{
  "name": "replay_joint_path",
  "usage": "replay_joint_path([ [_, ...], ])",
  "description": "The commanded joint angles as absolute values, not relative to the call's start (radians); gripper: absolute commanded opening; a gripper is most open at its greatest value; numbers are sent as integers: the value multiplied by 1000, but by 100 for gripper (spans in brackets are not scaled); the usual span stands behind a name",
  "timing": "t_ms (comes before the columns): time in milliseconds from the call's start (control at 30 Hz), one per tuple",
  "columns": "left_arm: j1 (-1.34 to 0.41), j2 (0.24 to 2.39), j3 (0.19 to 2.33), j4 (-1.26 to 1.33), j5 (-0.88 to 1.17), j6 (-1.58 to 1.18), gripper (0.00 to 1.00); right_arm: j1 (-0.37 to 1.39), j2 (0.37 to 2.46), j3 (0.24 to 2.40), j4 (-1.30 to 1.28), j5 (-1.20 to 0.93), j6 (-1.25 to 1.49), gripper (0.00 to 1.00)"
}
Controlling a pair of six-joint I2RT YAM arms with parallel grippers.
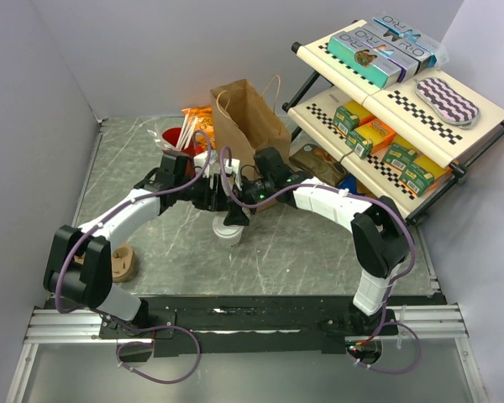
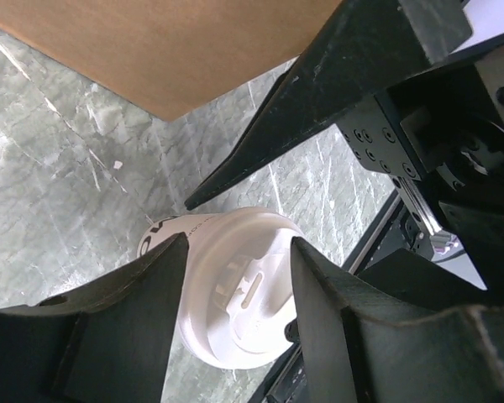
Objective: Pack the takeout coffee
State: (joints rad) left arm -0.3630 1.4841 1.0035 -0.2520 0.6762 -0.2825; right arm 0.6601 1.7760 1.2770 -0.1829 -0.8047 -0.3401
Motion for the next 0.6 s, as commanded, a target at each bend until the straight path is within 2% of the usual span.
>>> replay_joint_path([
  [0,-322,1428,1019,-227,712,-288,58,647,1738,1304,-172,-825,-322,88],
  [200,-233,1335,873,-89,787,-402,61,643,1707,1299,-146,-836,-265,89],
  [300,-212,1304,783,47,914,-481,62,644,1680,1269,-98,-802,-210,89],
  [333,-209,1295,761,70,932,-515,65,643,1669,1246,-83,-795,-193,89],
  [567,-209,1284,695,103,927,-541,66,643,1586,1157,-5,-684,-3,89],
])
